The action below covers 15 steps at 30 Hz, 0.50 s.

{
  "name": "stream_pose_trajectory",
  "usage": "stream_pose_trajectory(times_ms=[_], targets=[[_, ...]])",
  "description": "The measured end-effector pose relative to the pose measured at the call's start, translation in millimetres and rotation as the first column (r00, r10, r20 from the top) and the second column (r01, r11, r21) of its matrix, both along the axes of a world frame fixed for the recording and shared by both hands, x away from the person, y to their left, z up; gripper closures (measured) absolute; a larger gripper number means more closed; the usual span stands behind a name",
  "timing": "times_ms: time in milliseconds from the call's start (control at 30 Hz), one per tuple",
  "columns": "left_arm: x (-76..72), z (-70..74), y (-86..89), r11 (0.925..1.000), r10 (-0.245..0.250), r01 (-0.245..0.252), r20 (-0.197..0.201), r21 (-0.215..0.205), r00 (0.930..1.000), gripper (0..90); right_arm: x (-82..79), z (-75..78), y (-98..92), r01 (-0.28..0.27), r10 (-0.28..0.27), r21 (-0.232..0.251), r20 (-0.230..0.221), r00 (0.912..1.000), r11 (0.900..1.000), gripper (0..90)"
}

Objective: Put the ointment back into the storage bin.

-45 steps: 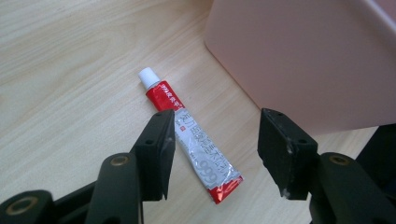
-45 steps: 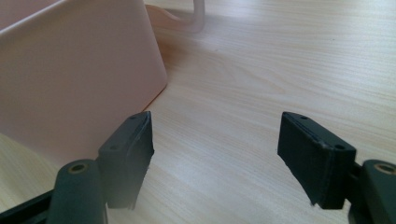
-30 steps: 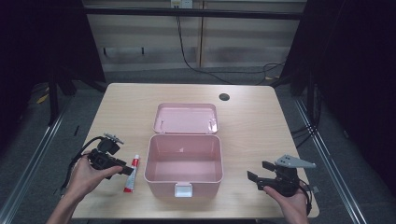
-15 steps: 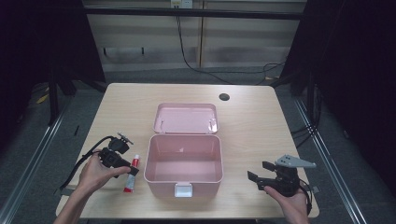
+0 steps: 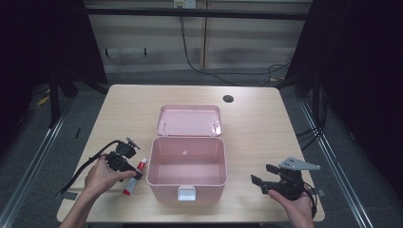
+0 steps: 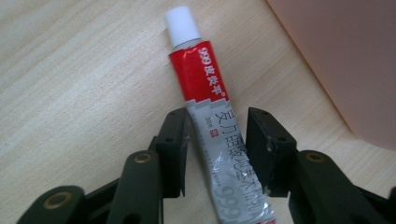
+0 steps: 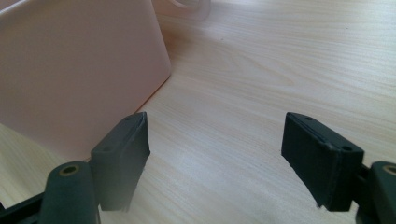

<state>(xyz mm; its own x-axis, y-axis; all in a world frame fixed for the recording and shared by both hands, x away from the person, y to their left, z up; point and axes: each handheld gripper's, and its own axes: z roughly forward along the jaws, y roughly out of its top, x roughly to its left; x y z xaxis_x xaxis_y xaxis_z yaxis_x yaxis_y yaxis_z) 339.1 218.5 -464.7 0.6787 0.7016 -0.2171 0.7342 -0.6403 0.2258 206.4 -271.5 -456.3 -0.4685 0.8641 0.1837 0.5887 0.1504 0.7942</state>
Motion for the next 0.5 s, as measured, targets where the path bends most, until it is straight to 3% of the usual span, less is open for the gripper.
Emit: stream_pose_trajectory(times_ms=[233,500], targets=[[-0.9,-1.6,-1.9,0.9996,-0.019,0.019,0.006,0.021,0.9998,67.3,0.5,-0.5,0.2,-0.002,0.002,-0.002,-0.004,1.0000,1.000,23.2],[-2.7,-1.0,-4.6,0.9975,-0.053,0.052,0.027,0.049,0.9982,69.3,0.7,-0.8,1.6,-0.012,0.012,-0.007,-0.010,0.9999,1.000,22.6]])
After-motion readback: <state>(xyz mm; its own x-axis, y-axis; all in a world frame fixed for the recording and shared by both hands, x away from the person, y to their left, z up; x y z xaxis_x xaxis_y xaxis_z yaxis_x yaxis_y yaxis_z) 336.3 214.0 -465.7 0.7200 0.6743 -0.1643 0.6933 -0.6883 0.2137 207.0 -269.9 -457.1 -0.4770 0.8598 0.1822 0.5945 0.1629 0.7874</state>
